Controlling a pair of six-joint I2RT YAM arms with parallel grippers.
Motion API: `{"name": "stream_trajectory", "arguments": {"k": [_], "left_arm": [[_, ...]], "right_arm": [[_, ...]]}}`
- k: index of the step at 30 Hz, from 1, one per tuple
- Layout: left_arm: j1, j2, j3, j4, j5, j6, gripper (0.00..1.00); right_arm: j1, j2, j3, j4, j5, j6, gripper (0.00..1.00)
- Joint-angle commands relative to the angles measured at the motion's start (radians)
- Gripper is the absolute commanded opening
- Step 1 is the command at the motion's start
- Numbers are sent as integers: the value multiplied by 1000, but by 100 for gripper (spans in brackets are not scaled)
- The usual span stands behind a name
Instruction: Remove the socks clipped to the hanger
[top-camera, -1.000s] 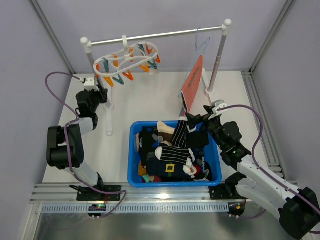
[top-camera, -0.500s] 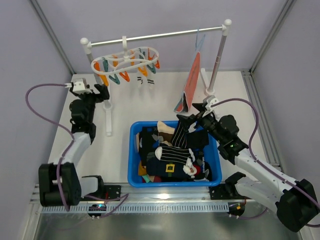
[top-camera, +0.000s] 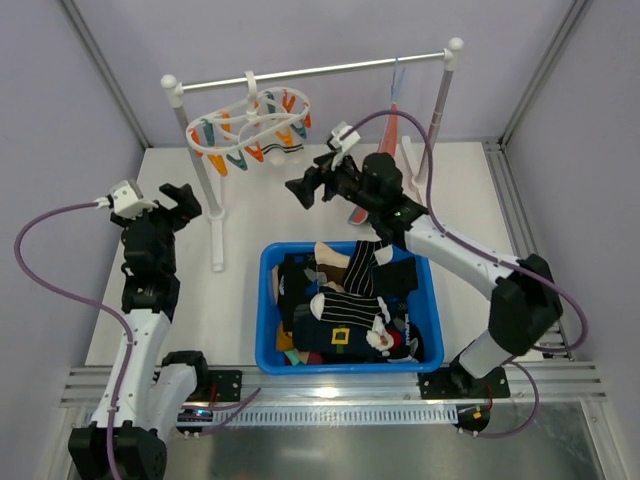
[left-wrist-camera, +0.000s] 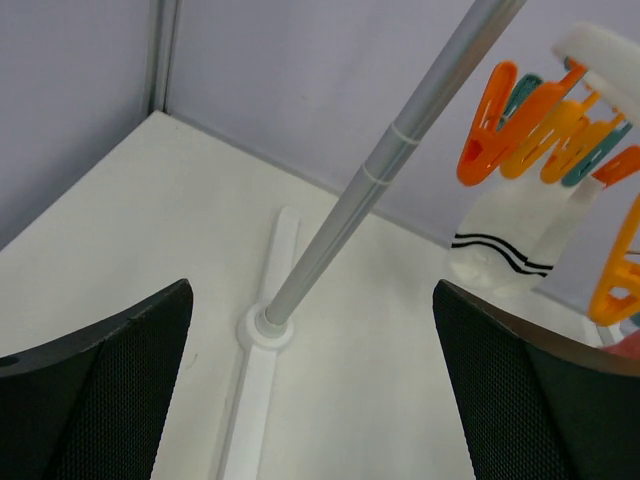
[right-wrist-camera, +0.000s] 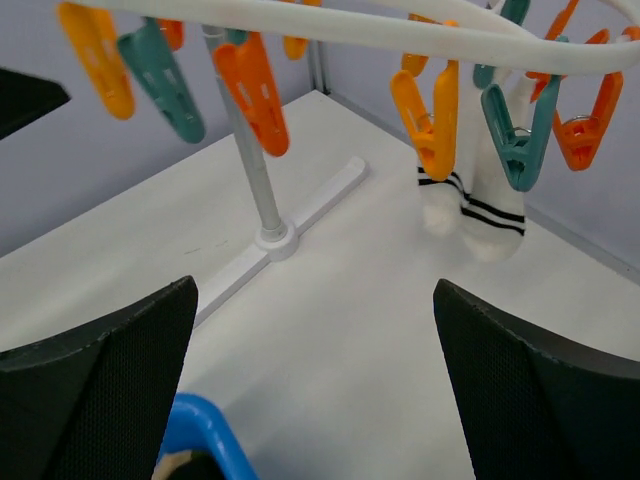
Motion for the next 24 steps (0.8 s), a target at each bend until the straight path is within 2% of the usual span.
{"name": "stream_trajectory", "arguments": {"k": [1,4,8,16,20,23,24], "left_arm": [[-2,-18,46,-153,71,-25,100],[-2,-19,49,-151,131,-30,100],[-2,-15,29,-123,148,-35,99],[-2,-70,29,-134,277,-52,100],[-3,-142,46,-217,251,-44,99],[-2,-214,49,-246,274,-51,100],[-2,-231,46,-243,332,-56,99]], "right_arm": [[-3,152,205,-119,78,38,100],[-3,278,307,-181,141,48,99],[-10,384,359,-164,184,58,100],[-49,510,445,-83,153,67,100],[-52,498,425,-41,205,35,100],[-70,416,303,25,210,36,100],[-85,388,266,37,207,42,100]]}}
